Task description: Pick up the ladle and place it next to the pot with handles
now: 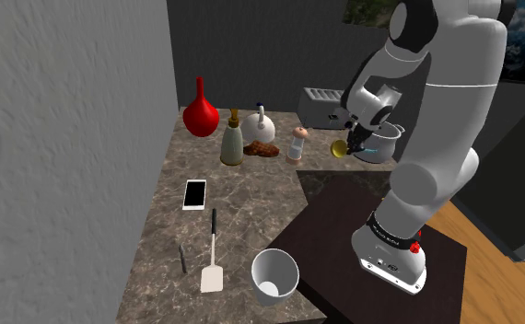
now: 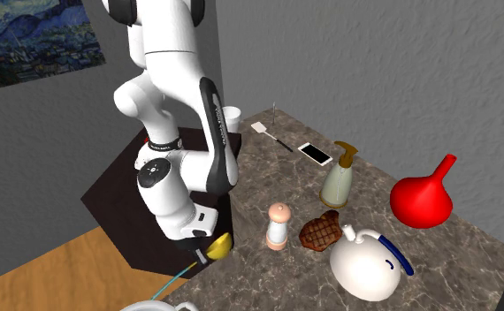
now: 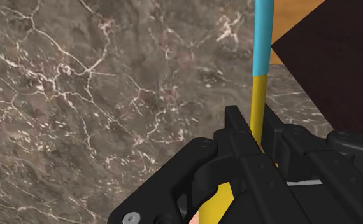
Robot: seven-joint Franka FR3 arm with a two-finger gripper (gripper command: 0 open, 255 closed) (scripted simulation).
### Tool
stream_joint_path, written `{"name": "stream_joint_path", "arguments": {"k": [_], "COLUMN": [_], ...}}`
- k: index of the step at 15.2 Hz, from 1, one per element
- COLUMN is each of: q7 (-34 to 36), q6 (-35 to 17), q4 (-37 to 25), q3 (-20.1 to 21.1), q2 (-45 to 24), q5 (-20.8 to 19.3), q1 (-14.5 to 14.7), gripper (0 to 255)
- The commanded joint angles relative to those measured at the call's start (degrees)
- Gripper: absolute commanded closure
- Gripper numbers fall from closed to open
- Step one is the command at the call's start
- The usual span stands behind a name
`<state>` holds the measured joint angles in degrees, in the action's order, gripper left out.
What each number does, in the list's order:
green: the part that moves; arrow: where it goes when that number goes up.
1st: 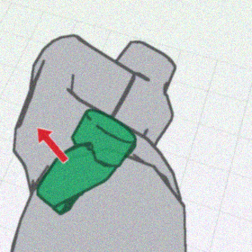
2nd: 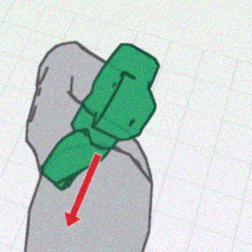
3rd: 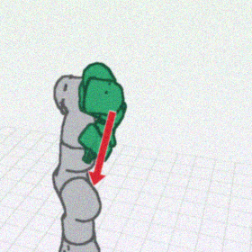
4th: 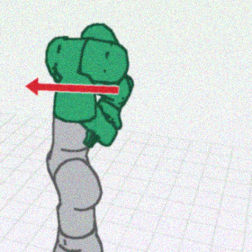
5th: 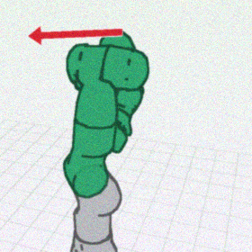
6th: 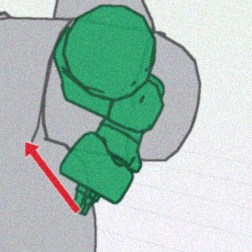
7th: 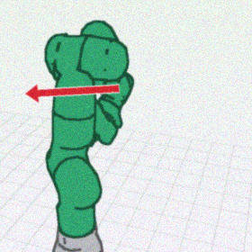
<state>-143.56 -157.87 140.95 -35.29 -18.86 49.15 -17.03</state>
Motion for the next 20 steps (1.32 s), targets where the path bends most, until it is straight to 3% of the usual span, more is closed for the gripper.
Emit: {"name": "stream_joint_path", "arguments": {"k": [1, 13, 20], "q7": [-2.6, -15.6, -15.8], "q6": [-0.7, -4.0, -4.0], "q4": [-0.6, -5.8, -5.9], "q3": [2.0, 12.3, 12.4], "q2": [-1.7, -12.0, -12.1], "q5": [3.2, 18.7, 18.9], "q1": [-1.6, -9.8, -9.9], "gripper": [255, 255, 255]}}
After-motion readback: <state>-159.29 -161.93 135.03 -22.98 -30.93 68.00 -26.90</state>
